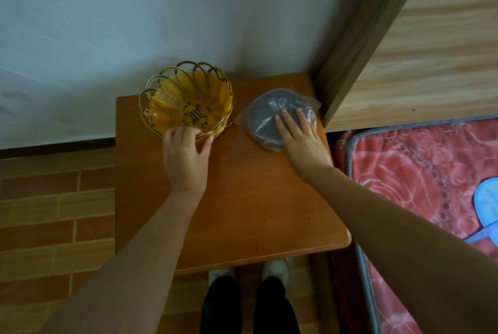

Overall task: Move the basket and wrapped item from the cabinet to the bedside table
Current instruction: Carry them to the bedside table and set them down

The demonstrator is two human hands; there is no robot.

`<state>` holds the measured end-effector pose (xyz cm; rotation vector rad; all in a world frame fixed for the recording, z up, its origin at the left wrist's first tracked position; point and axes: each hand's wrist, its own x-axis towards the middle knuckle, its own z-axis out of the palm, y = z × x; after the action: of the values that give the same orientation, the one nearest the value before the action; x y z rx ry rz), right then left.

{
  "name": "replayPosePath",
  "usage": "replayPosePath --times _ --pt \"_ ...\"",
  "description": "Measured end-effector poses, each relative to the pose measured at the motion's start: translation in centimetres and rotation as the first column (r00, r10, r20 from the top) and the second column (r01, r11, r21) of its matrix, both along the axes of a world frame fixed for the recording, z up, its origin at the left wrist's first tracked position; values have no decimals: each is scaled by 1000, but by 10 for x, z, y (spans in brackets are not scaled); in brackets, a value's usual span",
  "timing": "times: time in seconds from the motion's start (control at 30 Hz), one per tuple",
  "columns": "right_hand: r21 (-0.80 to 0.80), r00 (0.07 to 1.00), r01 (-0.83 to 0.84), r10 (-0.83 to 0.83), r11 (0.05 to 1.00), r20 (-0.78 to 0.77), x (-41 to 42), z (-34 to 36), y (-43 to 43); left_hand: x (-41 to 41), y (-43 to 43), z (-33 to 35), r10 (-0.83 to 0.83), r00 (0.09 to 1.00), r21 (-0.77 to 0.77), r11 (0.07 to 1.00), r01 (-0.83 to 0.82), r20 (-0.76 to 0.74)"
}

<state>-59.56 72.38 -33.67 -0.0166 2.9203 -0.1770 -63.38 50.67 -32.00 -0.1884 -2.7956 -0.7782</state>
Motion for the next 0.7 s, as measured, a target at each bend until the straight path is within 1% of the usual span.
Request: replayPosePath --times 0.23,0.43,0.53,0.63,0.7 --pt "-25 999 14 -13 1000 30 -8 -1 -4 3 -4 -3 -11 1000 -33 999 11 0" --pt "-20 997 46 -47 999 -68 13 3 -8 8 -8 0 -6 999 -52 999 7 33" --pt "-19 996 80 -81 997 -40 20 -1 -12 11 -9 1 -7 999 -52 999 9 35" --pt "-77 989 127 -132 989 -65 19 -4 -13 12 -10 0 -3 999 -45 999 5 42" --pt "-81 991 136 -137 987 -5 14 -3 -14 12 -11 0 -7 999 -45 999 9 50"
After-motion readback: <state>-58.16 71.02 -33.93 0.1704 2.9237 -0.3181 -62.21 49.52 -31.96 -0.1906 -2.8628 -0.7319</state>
